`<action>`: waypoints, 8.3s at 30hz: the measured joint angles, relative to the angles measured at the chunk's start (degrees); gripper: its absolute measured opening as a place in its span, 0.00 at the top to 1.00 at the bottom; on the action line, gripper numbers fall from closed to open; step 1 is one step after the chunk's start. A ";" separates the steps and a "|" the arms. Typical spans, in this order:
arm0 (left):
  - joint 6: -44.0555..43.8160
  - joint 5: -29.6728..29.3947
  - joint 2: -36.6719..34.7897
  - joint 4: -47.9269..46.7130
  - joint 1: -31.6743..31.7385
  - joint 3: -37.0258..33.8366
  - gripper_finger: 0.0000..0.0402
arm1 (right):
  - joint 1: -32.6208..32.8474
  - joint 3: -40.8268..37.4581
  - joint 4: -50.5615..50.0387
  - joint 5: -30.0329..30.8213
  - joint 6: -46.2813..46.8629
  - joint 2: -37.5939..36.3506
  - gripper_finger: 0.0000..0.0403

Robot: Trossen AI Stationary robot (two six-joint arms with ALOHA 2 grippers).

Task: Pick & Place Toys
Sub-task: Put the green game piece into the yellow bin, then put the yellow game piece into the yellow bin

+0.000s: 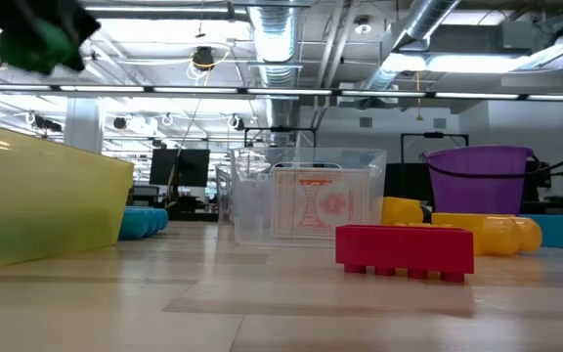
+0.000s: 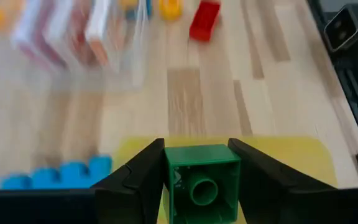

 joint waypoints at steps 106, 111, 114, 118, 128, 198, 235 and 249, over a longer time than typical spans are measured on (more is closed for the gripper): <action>54.11 -3.02 -5.72 57.81 -0.37 -9.32 0.41 | -2.34 -14.47 -41.08 0.13 24.72 -1.10 0.11; 54.11 -3.02 -5.72 57.81 -0.37 -9.32 0.41 | -3.26 -17.87 -32.55 -3.39 19.14 -1.10 0.11; 54.11 -3.02 -5.72 57.81 -0.37 -9.32 0.41 | -3.94 -18.77 -30.89 -3.60 17.30 -1.10 0.11; 54.10 -3.02 -5.72 57.83 -0.37 -9.32 0.41 | -5.17 -18.84 -29.19 -3.72 16.94 -1.10 0.11; 54.08 -2.97 -5.72 57.81 -0.37 -9.32 0.41 | -7.23 -18.82 -26.28 -4.81 8.71 7.37 0.11; 52.27 -2.14 -5.70 55.62 -0.36 -9.35 0.41 | -1.93 2.92 -34.57 -10.70 6.12 13.76 0.35; 13.41 11.75 17.23 70.05 20.36 0.06 0.37 | -0.44 10.47 -28.98 33.79 -8.35 17.39 0.35; 4.32 10.69 19.18 67.77 22.61 0.77 0.39 | -1.23 10.62 -26.56 36.37 -8.34 17.72 0.35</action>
